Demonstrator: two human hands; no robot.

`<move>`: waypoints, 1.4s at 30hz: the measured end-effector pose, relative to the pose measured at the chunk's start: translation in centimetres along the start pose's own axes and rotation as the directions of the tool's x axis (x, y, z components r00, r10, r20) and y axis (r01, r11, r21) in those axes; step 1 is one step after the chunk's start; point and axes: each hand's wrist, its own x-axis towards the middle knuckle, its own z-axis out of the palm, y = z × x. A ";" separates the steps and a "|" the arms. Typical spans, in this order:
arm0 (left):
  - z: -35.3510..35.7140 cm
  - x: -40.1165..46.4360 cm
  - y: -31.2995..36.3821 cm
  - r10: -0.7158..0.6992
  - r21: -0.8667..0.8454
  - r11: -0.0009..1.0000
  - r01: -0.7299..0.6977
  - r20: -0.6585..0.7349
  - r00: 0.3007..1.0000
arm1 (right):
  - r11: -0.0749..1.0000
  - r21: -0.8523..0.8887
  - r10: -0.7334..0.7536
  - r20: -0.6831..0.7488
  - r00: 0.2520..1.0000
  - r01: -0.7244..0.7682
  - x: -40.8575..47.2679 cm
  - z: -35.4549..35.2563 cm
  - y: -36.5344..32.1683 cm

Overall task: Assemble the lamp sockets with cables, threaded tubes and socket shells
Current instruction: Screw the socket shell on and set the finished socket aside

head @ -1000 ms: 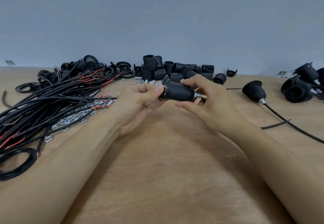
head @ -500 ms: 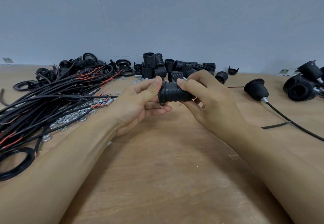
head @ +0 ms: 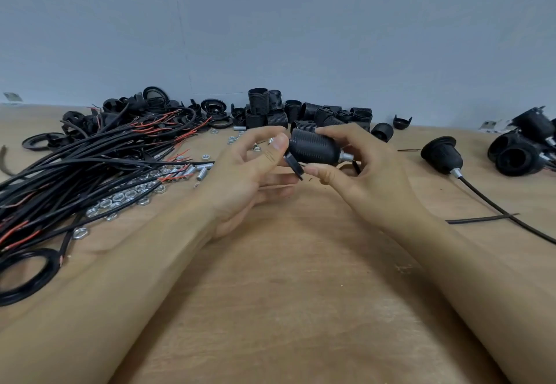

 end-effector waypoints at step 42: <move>-0.6 0.2 1.4 0.289 0.070 0.957 -0.280 -0.214 0.933 | 0.958 0.085 0.260 0.155 0.953 -0.275 0.0 -0.1 0.1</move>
